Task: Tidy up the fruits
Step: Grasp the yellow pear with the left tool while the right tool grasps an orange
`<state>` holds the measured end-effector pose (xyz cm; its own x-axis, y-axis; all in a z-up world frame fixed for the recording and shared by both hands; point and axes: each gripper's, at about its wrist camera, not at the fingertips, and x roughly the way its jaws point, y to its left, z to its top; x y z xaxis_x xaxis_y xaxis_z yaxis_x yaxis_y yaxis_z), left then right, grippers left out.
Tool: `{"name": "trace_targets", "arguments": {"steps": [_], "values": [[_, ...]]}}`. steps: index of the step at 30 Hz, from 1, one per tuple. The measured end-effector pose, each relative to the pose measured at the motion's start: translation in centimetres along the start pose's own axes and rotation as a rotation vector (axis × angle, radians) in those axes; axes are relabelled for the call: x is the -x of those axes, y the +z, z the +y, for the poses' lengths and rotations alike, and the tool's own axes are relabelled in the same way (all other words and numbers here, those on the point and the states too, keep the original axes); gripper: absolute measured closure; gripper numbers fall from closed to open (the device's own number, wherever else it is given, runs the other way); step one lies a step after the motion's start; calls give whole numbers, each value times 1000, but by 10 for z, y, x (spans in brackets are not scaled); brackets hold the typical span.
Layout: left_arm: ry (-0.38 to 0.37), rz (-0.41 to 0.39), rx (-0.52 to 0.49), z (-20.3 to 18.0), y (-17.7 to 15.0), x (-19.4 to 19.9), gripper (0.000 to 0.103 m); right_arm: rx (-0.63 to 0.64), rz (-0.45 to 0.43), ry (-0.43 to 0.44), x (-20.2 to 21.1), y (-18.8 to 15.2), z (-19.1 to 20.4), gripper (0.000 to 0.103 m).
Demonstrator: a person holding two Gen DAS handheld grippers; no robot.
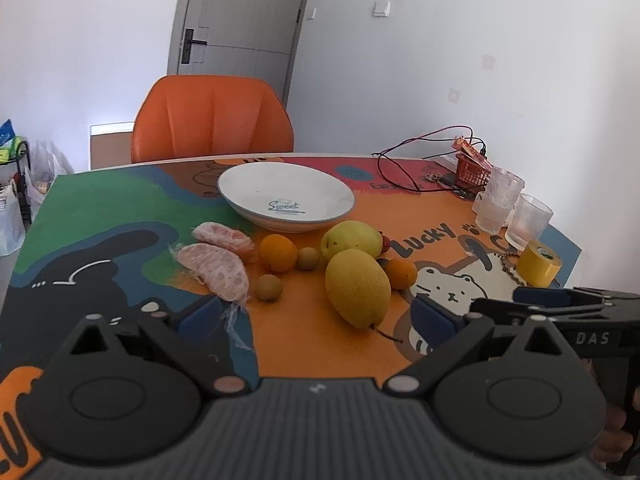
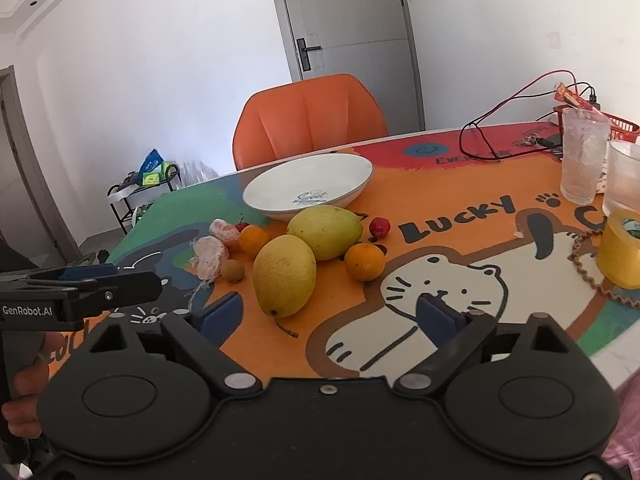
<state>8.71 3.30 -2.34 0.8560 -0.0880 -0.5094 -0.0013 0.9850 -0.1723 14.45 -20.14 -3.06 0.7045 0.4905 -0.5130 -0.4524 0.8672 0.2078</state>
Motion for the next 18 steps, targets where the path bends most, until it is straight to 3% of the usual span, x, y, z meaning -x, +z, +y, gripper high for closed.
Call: {"name": "trace_targets", "arguments": {"steps": [5, 10, 18], "values": [[-27, 19, 17, 2, 4, -15, 5, -3, 13, 10, -15, 3, -5, 14], [-46, 30, 27, 0, 8, -31, 7, -8, 29, 18, -30, 7, -14, 26], [-66, 57, 40, -9, 14, -58, 9, -27, 38, 30, -50, 13, -32, 31]]}}
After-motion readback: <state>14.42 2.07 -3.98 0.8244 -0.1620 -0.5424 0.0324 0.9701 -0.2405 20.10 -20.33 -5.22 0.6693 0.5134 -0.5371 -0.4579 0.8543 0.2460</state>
